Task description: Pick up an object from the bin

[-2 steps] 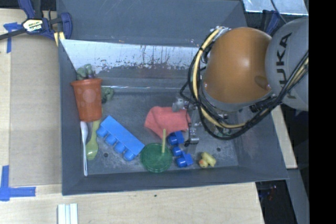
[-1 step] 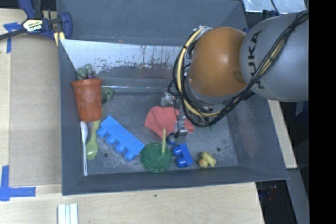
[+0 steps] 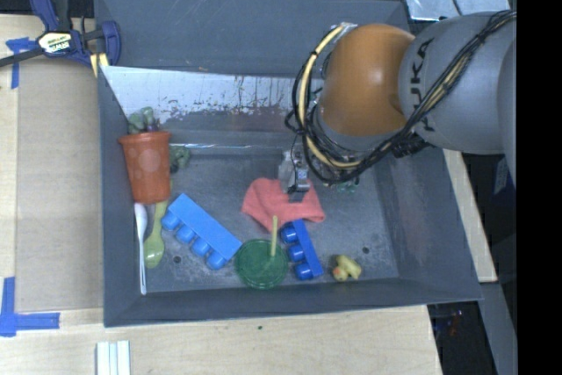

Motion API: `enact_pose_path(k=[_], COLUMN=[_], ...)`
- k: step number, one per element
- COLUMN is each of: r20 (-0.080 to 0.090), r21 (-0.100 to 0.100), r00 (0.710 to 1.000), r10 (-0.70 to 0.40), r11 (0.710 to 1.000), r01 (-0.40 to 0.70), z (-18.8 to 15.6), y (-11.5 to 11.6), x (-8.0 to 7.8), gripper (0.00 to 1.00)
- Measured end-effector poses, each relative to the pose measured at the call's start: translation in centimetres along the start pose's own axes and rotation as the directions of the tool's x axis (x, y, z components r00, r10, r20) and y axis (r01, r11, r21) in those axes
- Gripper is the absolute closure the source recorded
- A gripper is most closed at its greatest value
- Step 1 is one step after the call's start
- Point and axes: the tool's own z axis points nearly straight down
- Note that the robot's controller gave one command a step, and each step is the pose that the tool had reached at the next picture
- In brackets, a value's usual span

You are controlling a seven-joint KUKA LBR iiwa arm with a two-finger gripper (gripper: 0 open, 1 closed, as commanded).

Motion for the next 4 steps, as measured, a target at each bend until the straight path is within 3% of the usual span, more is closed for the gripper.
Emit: enact_pose_path(k=[1, 2, 3, 4], r20=[0.000, 0.000, 0.008, 0.007], r21=[0.000, 0.000, -0.002, -0.001], r00=[1.000, 1.000, 0.989, 0.998], r10=[0.001, 0.001, 0.148, 0.069], r11=[1.000, 1.000, 0.989, 0.998], r01=[-0.001, -0.001, -0.148, -0.069], z=[0.0, 0.0, 2.2, 5.9], y=[0.0, 0.0, 0.6, -1.5], x=[0.0, 0.0, -0.6, -1.3], gripper=[0.00, 0.00, 0.00, 1.00])
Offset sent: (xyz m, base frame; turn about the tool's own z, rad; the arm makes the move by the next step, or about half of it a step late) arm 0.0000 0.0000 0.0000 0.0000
